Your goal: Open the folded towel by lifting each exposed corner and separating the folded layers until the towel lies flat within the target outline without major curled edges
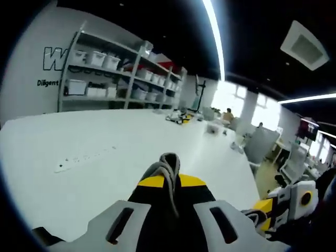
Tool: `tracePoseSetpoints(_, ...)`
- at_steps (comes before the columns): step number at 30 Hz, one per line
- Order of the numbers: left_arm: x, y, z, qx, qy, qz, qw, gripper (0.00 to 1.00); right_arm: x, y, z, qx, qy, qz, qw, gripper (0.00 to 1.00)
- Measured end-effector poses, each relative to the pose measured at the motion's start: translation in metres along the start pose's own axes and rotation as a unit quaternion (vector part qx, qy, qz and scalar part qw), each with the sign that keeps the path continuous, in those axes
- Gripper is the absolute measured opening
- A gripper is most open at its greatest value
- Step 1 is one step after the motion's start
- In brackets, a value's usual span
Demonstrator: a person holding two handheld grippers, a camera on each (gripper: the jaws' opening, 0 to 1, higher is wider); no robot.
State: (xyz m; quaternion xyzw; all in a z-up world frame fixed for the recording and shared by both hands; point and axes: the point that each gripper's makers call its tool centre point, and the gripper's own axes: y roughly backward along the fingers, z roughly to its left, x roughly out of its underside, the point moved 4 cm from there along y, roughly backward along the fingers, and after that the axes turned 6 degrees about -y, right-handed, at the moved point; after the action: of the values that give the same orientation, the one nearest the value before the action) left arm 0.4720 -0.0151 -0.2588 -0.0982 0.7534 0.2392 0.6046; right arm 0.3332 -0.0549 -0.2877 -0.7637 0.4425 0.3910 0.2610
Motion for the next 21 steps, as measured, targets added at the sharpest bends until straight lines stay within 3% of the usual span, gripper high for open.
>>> tracePoseSetpoints(6, -0.003, -0.007, -0.005, 0.004, -0.006, -0.009, 0.9999, 0.05, 0.003, 0.004, -0.008, 0.007, -0.021, 0.000, 0.9998, 0.00)
tracePoseSetpoints(21, -0.008, -0.027, -0.010, -0.005, 0.000, 0.004, 1.0000, 0.05, 0.010, 0.010, -0.023, 0.027, -0.066, 0.006, 0.9975, 0.00)
